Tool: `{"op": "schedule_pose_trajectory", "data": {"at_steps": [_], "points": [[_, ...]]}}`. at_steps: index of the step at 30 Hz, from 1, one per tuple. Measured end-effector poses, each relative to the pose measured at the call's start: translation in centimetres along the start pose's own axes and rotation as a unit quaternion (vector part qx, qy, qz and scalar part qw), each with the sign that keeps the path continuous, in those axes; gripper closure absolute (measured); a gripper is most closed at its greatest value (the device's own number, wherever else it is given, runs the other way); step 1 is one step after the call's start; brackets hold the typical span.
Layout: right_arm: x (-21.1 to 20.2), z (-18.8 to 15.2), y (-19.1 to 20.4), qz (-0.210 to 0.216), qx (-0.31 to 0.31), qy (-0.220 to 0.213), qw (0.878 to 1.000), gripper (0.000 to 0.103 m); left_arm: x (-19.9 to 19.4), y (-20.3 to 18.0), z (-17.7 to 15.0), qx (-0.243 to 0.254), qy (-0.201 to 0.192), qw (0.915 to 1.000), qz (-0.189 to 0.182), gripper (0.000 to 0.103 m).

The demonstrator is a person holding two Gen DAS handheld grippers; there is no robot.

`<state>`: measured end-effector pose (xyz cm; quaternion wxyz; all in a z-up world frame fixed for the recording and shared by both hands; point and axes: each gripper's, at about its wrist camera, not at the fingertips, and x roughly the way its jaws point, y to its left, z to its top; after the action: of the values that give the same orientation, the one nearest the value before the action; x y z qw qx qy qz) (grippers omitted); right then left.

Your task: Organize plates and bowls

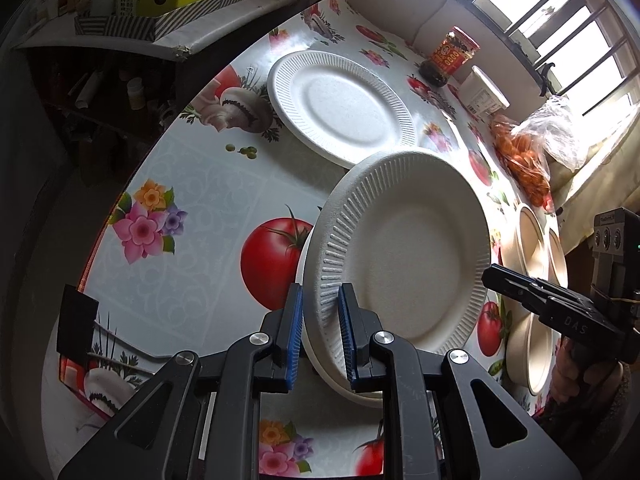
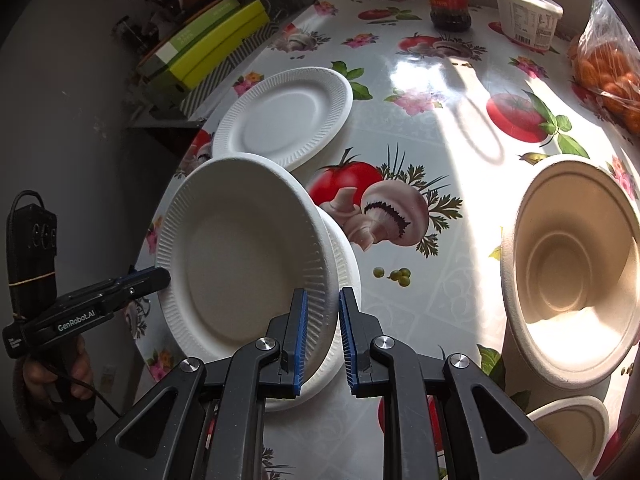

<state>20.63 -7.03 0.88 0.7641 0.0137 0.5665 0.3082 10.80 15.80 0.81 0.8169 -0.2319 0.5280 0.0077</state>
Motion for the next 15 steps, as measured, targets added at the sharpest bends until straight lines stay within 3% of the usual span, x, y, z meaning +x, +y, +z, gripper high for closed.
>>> {"op": "schedule_pose_trajectory", "data": {"at_steps": [15], "points": [[0.49,-0.69,0.08,-0.011,-0.008,0.009,1.000,0.087,0.07,-0.37,-0.40,0.007,0.004,0.9999,0.011,0.085]]}}
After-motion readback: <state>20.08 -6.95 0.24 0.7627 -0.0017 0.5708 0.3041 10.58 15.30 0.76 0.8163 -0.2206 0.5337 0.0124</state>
